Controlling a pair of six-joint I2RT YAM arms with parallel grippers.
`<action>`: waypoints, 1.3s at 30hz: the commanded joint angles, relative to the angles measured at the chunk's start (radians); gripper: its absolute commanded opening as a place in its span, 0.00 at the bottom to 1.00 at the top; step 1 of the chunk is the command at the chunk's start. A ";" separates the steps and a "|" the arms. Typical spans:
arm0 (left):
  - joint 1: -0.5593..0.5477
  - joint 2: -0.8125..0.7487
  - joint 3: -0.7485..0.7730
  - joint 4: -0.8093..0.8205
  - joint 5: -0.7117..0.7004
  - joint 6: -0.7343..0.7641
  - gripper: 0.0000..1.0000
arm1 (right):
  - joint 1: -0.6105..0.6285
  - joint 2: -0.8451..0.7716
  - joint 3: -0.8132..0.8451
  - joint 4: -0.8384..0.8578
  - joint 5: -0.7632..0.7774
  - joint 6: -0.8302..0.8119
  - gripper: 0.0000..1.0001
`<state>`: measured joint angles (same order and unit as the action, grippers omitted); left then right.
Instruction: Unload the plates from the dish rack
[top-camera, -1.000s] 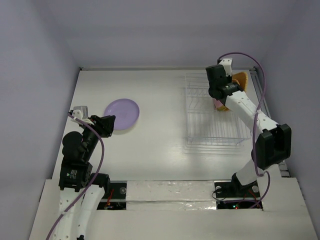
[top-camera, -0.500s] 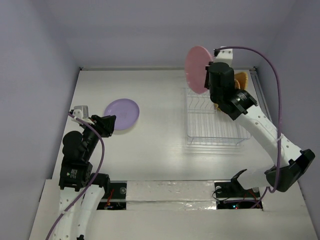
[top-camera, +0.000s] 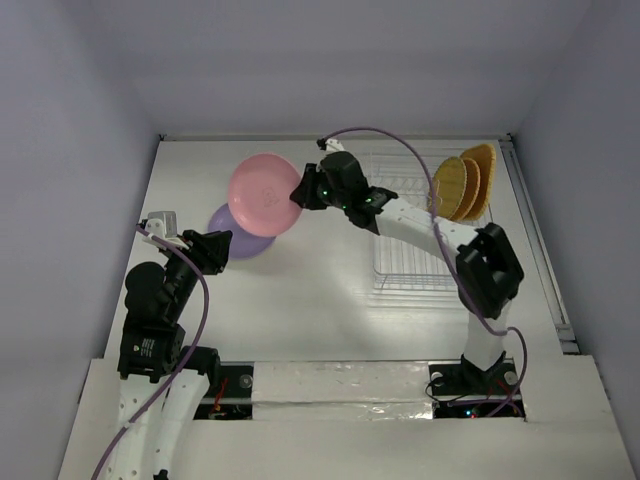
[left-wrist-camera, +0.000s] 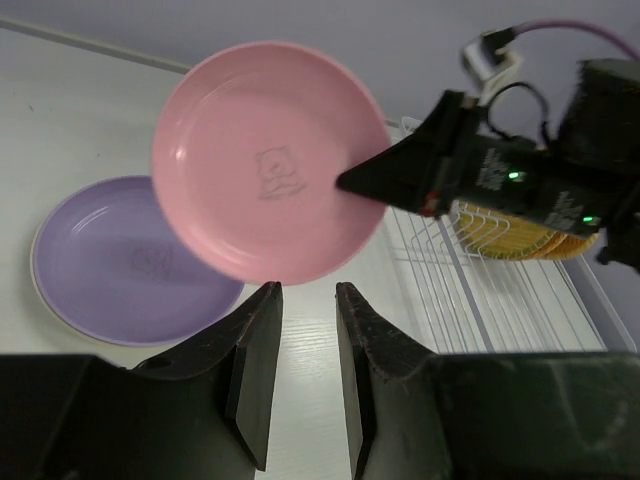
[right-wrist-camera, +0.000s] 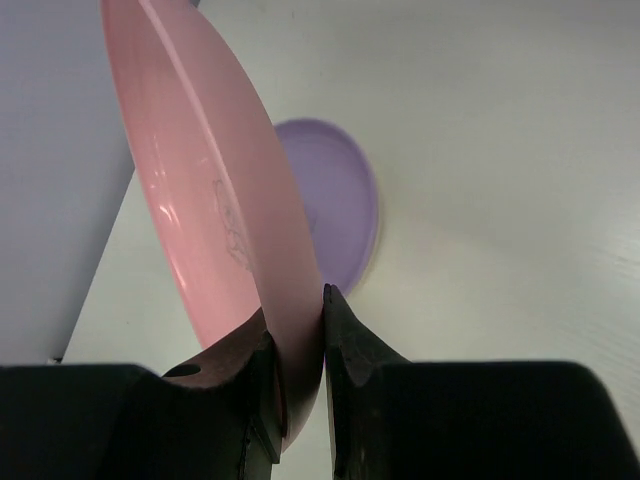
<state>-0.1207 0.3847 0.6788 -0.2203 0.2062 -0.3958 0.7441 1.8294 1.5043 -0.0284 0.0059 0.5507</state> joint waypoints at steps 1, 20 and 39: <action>0.007 -0.004 -0.007 0.045 -0.001 0.003 0.26 | 0.023 0.077 0.123 0.162 -0.127 0.143 0.00; 0.007 -0.009 -0.007 0.047 -0.004 0.002 0.26 | 0.084 0.372 0.232 0.140 -0.178 0.250 0.30; 0.007 -0.012 -0.005 0.045 -0.007 0.002 0.26 | 0.104 0.177 0.198 -0.129 0.098 -0.058 0.78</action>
<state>-0.1204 0.3824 0.6788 -0.2207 0.2050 -0.3958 0.8394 2.1593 1.7020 -0.1257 0.0071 0.6178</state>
